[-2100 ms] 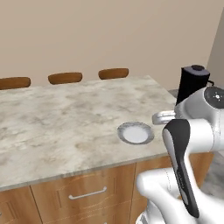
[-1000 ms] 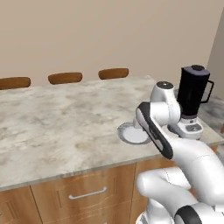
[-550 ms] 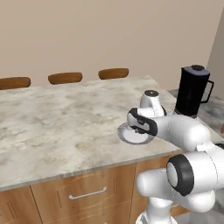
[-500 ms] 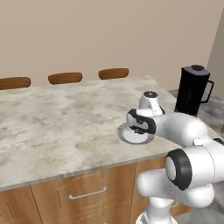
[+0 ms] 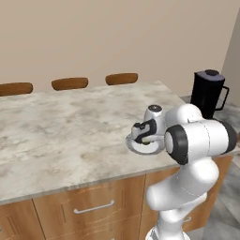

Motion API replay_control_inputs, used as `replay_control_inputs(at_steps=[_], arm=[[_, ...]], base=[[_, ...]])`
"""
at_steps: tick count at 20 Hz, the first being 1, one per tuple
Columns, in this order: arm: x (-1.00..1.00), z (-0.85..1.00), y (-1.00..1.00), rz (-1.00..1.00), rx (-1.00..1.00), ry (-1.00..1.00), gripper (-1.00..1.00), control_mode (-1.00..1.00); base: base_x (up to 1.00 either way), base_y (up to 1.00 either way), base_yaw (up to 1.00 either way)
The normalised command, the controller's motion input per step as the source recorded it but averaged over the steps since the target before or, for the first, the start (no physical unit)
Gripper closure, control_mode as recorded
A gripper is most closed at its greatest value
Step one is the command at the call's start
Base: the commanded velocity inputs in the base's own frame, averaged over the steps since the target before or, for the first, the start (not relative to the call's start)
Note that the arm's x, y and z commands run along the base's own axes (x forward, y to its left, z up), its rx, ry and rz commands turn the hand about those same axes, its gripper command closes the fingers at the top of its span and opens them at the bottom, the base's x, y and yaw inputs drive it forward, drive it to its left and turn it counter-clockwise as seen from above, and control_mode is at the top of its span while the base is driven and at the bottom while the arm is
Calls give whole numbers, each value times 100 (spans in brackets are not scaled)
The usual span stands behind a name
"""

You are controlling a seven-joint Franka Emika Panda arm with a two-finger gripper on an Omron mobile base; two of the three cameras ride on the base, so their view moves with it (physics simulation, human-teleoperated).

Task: Pick the pear and kiwi from the fridge and place them on the plate next to the blender to make a fruit smoothie.

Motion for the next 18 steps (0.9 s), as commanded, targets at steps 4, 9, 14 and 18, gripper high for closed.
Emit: replay_control_inputs(at_steps=[4, 9, 14, 18], arm=[[-2, 21, 0, 0, 0, 0, -100, -100], [-20, 61, 2, 0, 0, -5, -100, -100], [-93, 69, 8, 0, 0, -6, -100, -100], [-100, 54, 11, 2, 0, -10, -100, -100]], base=[[0, 0, 0], [0, 0, 0], [0, 0, 0], [0, 0, 0]])
